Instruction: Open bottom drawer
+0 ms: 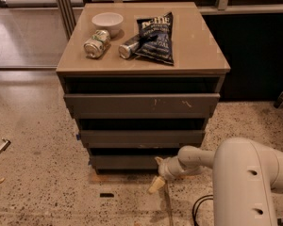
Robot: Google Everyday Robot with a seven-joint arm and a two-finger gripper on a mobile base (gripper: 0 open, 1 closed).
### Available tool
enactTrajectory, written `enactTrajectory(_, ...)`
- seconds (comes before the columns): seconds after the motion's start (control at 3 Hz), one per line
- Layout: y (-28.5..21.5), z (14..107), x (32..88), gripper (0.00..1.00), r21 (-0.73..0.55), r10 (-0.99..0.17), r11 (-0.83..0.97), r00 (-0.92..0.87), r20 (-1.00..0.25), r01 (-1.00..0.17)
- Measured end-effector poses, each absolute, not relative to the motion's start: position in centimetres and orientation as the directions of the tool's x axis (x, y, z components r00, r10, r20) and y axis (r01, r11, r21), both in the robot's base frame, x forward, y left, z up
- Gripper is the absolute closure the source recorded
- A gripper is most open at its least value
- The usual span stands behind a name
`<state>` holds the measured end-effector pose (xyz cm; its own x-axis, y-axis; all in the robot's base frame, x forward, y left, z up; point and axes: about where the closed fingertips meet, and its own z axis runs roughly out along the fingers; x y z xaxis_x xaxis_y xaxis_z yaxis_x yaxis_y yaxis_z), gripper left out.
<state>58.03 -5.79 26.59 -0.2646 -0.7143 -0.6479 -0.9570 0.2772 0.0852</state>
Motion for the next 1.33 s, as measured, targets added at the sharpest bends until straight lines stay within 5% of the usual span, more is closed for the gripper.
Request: enactTrajectory(1.33,-6.2,20.2,65.9,0.01,0.151,-0.664,0.268,-0.296,-0.686,-0.952)
